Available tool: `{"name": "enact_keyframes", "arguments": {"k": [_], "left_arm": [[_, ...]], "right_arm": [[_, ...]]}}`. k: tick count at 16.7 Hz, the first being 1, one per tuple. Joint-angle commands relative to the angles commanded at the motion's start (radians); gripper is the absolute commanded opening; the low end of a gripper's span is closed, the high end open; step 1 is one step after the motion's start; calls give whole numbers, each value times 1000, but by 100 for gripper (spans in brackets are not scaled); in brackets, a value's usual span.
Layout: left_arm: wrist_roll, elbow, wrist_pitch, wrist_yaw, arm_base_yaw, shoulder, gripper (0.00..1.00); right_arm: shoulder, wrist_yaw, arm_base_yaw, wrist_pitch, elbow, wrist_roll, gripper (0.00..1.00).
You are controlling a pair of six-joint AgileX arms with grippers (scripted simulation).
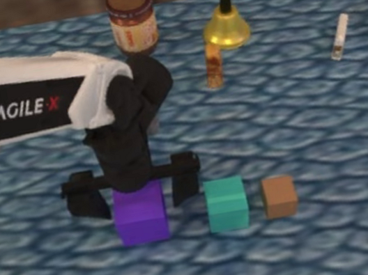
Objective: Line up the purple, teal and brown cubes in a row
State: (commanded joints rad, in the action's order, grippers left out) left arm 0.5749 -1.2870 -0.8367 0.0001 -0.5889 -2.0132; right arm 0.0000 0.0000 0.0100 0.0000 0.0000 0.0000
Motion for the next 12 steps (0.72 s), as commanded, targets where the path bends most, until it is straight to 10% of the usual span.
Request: {"name": "enact_keyframes", "arguments": {"k": [12], "left_arm": [[3,-160,-255,-1,20,96,100]], "right_arm": [[0,0,0,0,0,0,100]]}}
